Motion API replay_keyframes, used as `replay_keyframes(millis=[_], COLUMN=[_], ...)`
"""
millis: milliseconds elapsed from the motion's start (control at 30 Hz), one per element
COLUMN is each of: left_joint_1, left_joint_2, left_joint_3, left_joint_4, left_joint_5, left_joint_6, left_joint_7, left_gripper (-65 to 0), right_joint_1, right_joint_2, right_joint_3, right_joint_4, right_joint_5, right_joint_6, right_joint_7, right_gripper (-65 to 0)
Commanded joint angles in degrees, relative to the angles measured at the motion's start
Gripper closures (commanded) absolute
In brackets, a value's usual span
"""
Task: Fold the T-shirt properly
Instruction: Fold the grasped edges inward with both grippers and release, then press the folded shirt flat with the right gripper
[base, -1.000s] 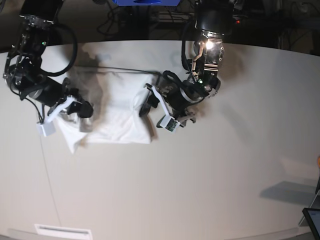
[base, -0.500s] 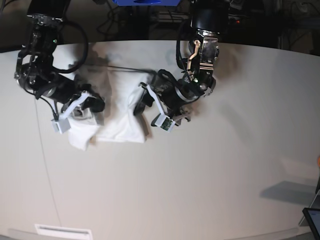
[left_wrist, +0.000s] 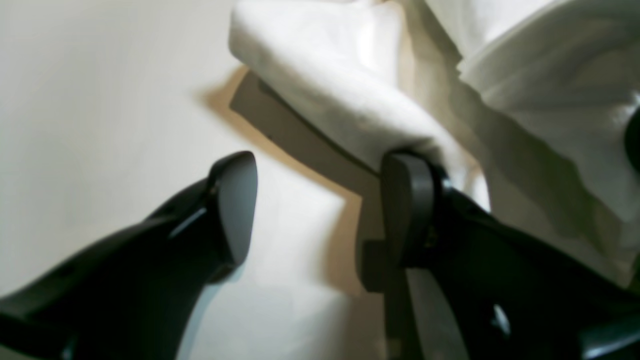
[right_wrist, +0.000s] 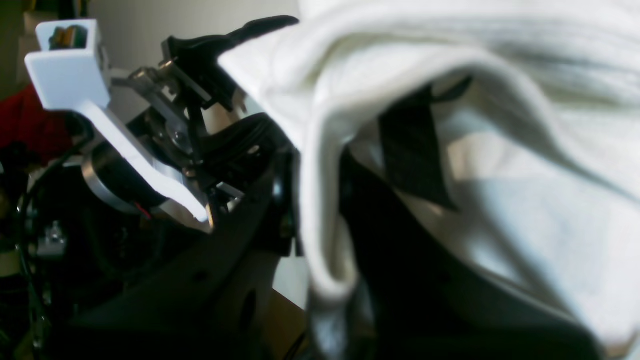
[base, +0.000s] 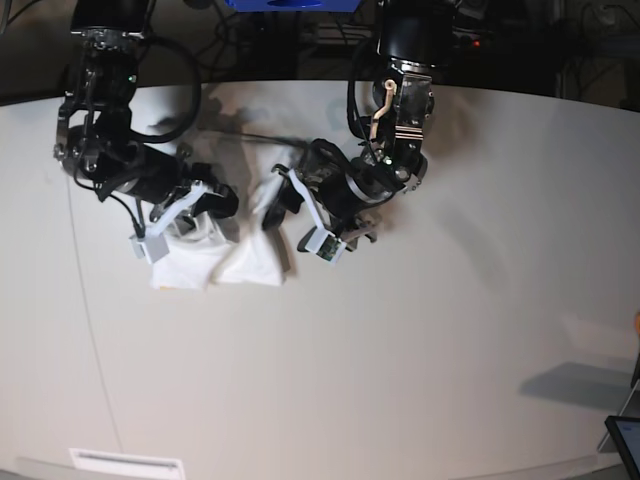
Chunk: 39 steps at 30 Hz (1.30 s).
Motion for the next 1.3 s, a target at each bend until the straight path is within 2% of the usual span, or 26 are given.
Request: replay_keyframes(millis=[0,133,200,267,367,533,700,833,933,1000,1033,1100,1233,1267], left_joint_1=[1.2,1.3,1.3,1.3,1.3,1.4,1.4,1.5,2.9,3.5,4.0,4.9,6.5,6.8], left_joint_2=[0.0,-0.2,-0.2,-0.3,-1.5,-4.6,-7.4,-8.8,-8.6,-8.6,-8.7,-9.0,-9.7,-9.7], left_joint_3=[0.3,0.3,0.2,0.0,-0.1,-0.2,-0.3,-1.5,-6.2,-8.0,-9.0,-9.9,-12.1,-12.2], left_joint_4=[-1.1,-1.1,-1.1,-1.1,-1.0,-1.0,-0.7,-0.6,0.3,2.4,3.5,6.4,12.0,13.1], left_joint_5=[2.7,2.7,2.7,2.7,2.7,2.7,2.7,2.7,2.7,2.7,2.7,2.7,2.7,2.7], left_joint_6=[-0.4,-0.4,-0.4,-0.4,-0.4,-0.4,-0.4,-0.4,-0.5,-0.5,-0.5,-0.5,-0.6,-0.6], left_joint_7=[7.1,7.1,7.1,7.1,7.1,7.1,7.1,7.1,7.1,7.1,7.1,7.1,10.7,11.3], left_gripper=[-38.6,-38.6,-38.6,-38.6,-38.6,-38.6,-38.6,-38.6,-38.6,-38.6,-38.6,-38.6,-38.6,-38.6], right_joint_1=[0.8,0.8,0.8,0.9,1.2,1.0,-0.4,-1.1,-1.7,-2.4,-2.4,-2.8,-2.9,-2.9], right_joint_2=[0.1,0.1,0.4,0.5,0.6,3.2,4.7,7.7,9.9,10.2,10.2,10.2,9.7,9.7], right_joint_3=[-0.1,-0.2,-2.1,-3.5,-3.3,1.4,8.4,14.2,15.0,15.0,14.9,14.6,14.5,14.5], right_joint_4=[0.9,1.2,1.3,1.5,1.7,4.6,4.5,4.3,4.2,4.2,4.1,3.8,-0.1,-1.1], right_joint_5=[1.3,1.4,1.7,3.0,8.6,13.6,19.1,19.1,19.1,19.1,19.1,19.1,19.1,19.1], right_joint_6=[-0.3,-0.3,-0.1,-0.1,-0.1,0.1,5.4,5.6,5.6,5.6,5.6,5.6,5.6,5.6], right_joint_7=[0.8,1.9,2.9,3.1,3.2,3.2,3.2,3.2,3.2,3.2,3.2,3.2,2.9,3.0], right_gripper=[-5.5,-22.3,-26.4,-26.4,-26.4,-26.4,-26.4,-26.4,-26.3,-26.1,-25.5,-19.9,0.0,0.0])
